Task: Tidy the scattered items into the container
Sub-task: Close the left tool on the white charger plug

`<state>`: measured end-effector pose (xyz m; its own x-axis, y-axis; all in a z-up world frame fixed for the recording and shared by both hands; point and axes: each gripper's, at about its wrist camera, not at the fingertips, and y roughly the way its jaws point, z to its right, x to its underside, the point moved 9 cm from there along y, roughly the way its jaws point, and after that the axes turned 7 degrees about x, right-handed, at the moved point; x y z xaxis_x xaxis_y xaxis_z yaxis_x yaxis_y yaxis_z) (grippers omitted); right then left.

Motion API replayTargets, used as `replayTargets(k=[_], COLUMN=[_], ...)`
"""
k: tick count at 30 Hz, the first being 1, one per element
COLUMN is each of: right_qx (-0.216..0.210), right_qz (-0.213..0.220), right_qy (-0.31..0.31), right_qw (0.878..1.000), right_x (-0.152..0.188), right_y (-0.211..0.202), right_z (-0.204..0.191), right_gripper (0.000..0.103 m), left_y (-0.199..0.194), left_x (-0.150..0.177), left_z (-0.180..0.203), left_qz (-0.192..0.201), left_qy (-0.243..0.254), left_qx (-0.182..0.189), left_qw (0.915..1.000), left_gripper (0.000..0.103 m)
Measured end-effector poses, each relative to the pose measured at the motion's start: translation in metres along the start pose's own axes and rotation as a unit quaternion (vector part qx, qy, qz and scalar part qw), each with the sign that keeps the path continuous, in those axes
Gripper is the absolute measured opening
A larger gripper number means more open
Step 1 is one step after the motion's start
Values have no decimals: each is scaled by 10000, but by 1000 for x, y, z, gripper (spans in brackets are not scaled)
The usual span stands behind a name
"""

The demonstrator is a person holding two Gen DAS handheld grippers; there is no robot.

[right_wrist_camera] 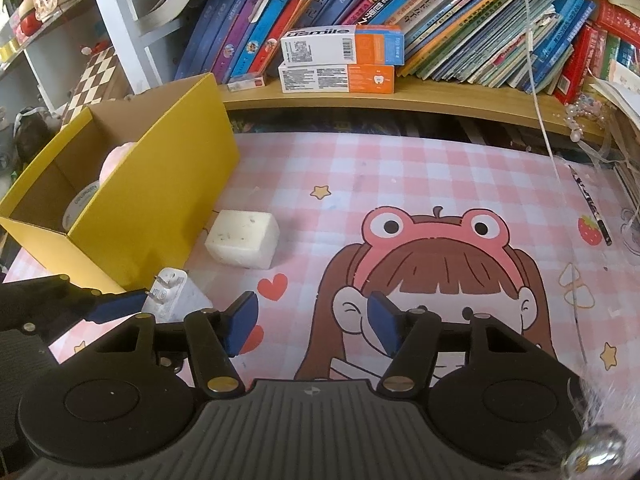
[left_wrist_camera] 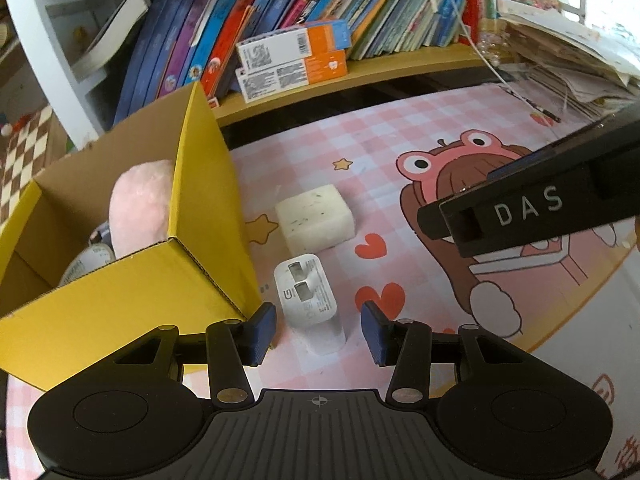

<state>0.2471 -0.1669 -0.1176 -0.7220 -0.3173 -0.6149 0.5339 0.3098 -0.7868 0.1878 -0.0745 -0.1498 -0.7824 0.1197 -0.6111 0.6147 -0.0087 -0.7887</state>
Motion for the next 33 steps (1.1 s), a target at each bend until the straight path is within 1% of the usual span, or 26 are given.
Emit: replayTargets(k=[2,15,18,20,25,33], right_qx=[-20,-43,-45,-43,-43,-44], right_qz=[-3,-45,-67,-77,-89,-110], right_qy=[-30,-42,-33,-34,-25,-23], right_qw=[10000,10000,10000,10000,9999,9999], right_x=[-1,-3,-3,-3,-3,-4], right_y=[2,10,12,12,13,15], right_z=[-2,-5,-5,-5,-5,-4], right_gripper=[60,60,60,60,60,60], left_y=[3,12,14,13,13,11], left_x=[0,2,2,2,3,5], left_z=[0,-4,-4,-4,-5,-5], left_qz=[-17,-56,-75,-68,-37,-72], left_qy=[-49,-195,-194,-209,-218,-174], left_qx=[21,-7,22,22,30,149], left_qw=[10000,9998,9998,9998,9998,9997], left_gripper=[41,38,35,30,29,28])
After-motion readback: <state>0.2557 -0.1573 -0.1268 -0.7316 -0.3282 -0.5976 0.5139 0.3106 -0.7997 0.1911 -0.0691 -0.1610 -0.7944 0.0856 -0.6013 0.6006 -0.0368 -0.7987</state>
